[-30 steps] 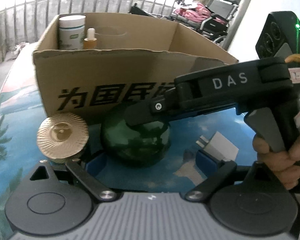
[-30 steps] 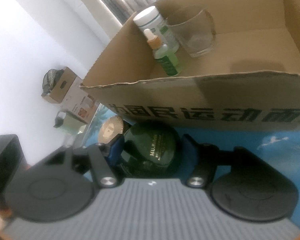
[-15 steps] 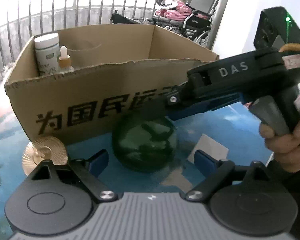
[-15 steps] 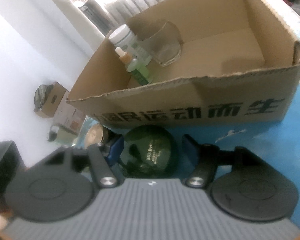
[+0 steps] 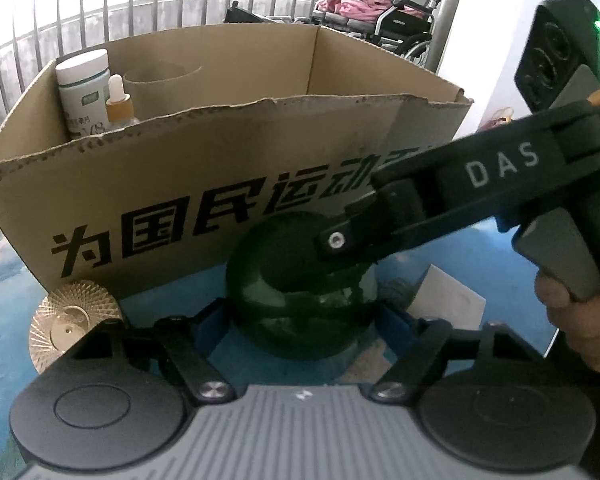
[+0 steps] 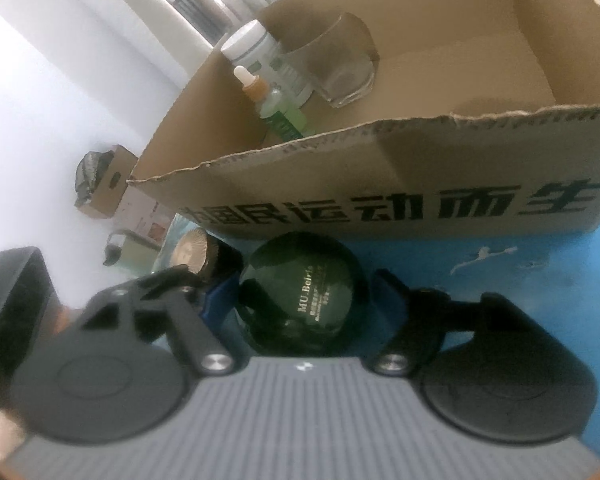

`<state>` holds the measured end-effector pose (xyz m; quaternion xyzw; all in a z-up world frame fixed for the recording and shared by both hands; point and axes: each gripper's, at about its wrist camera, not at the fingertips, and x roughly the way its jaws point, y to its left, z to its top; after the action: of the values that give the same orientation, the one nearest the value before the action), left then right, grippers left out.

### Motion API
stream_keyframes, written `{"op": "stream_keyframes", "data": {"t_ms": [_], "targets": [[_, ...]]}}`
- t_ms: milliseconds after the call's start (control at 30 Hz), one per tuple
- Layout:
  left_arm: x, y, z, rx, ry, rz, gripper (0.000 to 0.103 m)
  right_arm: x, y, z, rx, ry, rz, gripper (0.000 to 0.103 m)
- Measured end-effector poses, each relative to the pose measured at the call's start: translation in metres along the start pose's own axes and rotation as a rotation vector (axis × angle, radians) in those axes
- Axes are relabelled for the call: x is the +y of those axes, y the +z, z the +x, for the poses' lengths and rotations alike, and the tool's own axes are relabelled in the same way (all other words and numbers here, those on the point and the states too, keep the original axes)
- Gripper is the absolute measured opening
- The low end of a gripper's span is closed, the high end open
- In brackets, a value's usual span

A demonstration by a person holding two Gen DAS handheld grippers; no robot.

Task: Organize rigid objects
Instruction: 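Close the right gripper around the dark green jar, then lift the green jar with the right gripper and lower it into the box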

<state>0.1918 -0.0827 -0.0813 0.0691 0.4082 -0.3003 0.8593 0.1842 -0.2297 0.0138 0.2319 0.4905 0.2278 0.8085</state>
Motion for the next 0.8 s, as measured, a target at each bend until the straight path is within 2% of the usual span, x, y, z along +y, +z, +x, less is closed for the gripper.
{"op": "stream_keyframes", "data": {"t_ms": [433,800], "targets": [[-0.004,-0.002,-0.018,-0.049,0.013,-0.015,0.080,0.009,-0.003,-0.002,-0.027,0.006,-0.018,0.076],[-0.021,0.005,-0.085,-0.173,0.036,0.013,0.080,0.058,-0.007,-0.050,-0.121,0.005,-0.108,0.076]]}}
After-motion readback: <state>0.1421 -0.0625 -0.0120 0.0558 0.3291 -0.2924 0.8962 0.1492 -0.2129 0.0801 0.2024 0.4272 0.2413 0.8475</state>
